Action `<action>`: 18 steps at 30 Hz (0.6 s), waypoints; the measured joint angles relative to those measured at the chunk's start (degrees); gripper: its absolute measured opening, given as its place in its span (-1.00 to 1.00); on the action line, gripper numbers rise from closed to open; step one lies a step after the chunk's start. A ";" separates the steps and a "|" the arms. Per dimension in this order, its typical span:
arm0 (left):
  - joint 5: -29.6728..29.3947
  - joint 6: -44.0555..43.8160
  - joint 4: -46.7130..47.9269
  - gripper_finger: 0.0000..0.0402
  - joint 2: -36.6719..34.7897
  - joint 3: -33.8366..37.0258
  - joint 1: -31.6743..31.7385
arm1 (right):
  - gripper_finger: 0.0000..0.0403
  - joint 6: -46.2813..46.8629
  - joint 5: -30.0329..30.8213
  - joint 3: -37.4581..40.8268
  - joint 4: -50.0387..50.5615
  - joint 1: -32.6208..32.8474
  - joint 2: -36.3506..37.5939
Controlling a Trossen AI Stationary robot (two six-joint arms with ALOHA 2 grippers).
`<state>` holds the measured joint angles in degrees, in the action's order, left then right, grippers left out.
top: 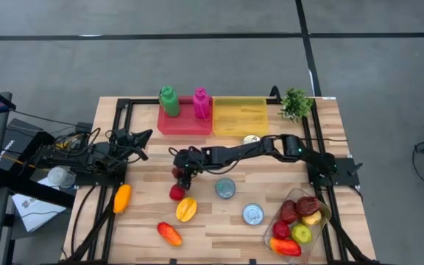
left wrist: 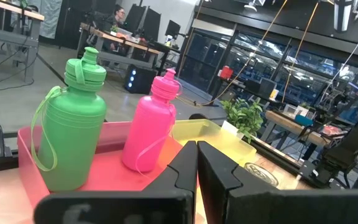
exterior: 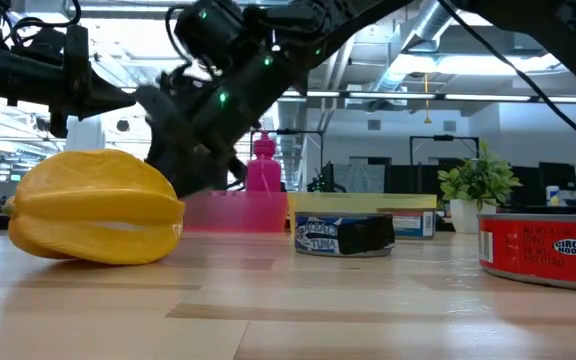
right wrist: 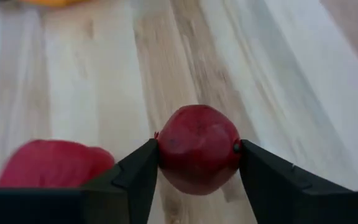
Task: Pick & Place Food Item
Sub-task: Put the pomegranate into the transparent bin
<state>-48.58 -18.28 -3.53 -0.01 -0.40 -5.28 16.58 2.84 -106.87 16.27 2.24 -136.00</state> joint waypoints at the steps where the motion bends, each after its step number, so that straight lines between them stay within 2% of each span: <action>1: 0.00 0.00 -0.02 -1.00 0.00 0.00 0.00 | -0.02 0.03 -0.01 0.00 -0.02 0.00 0.55; 6: 0.00 0.00 -0.02 -1.00 0.00 0.00 0.00 | -0.02 0.11 -1.03 0.00 0.24 -0.04 4.36; 12: 0.00 0.00 -0.02 -1.00 0.00 0.00 0.00 | -0.01 -0.46 -12.61 0.00 0.71 0.83 14.26; 18: 0.01 0.00 -0.07 -1.00 0.00 0.00 0.00 | 0.00 -0.48 -19.61 0.00 0.61 4.01 27.10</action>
<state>-48.56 -18.28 -3.60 -0.01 -0.40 -5.28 16.10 -16.77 -106.87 16.89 6.26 -108.90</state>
